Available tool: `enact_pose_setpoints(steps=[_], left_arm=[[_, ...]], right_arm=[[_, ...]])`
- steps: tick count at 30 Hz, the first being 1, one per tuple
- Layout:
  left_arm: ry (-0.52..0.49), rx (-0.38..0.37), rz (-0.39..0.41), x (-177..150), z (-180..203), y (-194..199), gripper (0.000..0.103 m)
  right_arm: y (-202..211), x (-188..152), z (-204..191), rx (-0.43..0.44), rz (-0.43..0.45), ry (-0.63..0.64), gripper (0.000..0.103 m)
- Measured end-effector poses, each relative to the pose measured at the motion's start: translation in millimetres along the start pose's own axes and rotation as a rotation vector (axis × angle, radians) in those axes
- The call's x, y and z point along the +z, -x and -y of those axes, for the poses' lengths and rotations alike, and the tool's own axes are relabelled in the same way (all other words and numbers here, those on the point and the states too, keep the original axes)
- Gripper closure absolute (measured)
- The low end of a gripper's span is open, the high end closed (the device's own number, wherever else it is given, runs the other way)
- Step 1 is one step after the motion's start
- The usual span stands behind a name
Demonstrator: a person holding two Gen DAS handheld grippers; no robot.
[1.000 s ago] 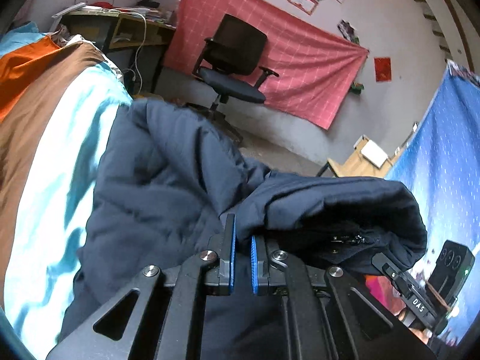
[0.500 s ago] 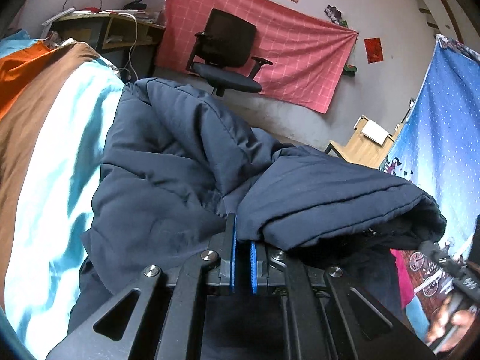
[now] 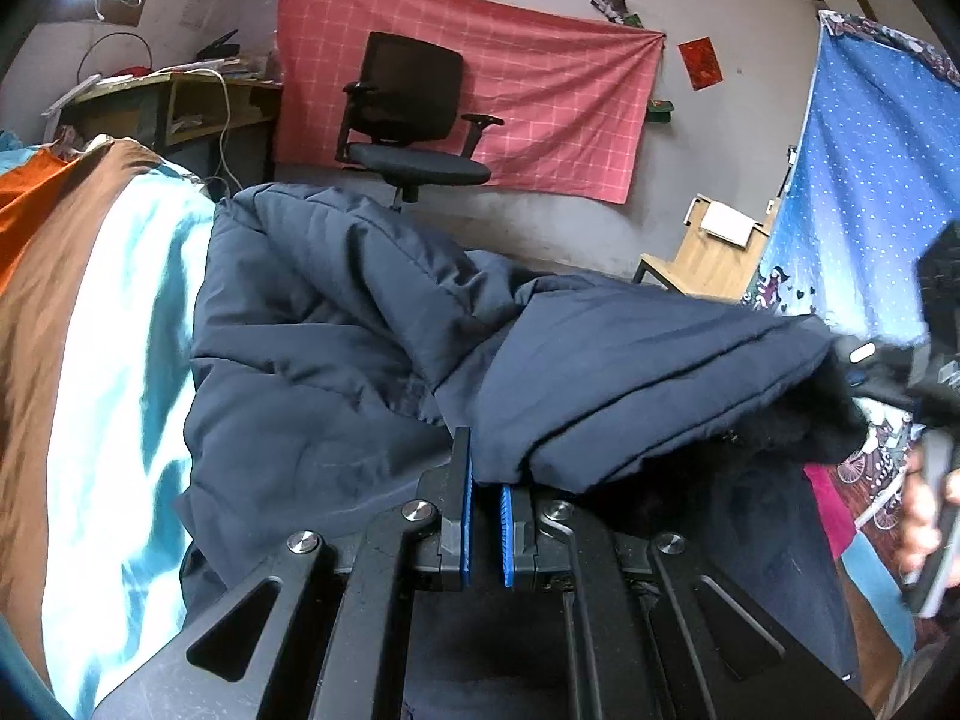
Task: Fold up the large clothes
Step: 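Lift the hem with both tools and fold it toward the collar, then open both tools and press the folded jacket flat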
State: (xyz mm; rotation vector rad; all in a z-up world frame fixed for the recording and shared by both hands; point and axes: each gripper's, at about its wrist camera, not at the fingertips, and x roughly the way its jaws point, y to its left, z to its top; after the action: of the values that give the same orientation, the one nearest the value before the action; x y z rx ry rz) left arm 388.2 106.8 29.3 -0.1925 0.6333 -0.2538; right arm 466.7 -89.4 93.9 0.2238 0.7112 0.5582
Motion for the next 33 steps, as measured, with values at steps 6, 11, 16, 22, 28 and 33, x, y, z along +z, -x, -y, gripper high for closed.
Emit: enact_pose_setpoints(steps=[6, 11, 16, 22, 28, 33], left_arm=[[-0.076, 0.045, -0.021, 1, 8, 3, 0.096], [-0.119, 0.061, -0.032, -16, 13, 12, 0.095], [-0.074, 0.023, -0.010, -21, 5, 32, 0.081], [-0.083, -0.017, 0.077, 12, 10, 40, 0.048], [-0.087, -0.033, 0.032, 28, 16, 5, 0.016], [-0.207, 0.091, -0.090, 16, 22, -35, 0.016]], right_arm=[[-26, -28, -2, -0.068, -0.067, 0.087, 0.051], [-33, -37, 8, -0.064, -0.074, 0.088, 0.051], [-38, -43, 15, -0.047, -0.067, 0.087, 0.051], [-35, -54, 23, -0.018, -0.062, 0.080, 0.052], [-31, -59, 28, -0.011, -0.075, 0.079, 0.052], [-33, -58, 26, -0.044, -0.091, 0.112, 0.053]])
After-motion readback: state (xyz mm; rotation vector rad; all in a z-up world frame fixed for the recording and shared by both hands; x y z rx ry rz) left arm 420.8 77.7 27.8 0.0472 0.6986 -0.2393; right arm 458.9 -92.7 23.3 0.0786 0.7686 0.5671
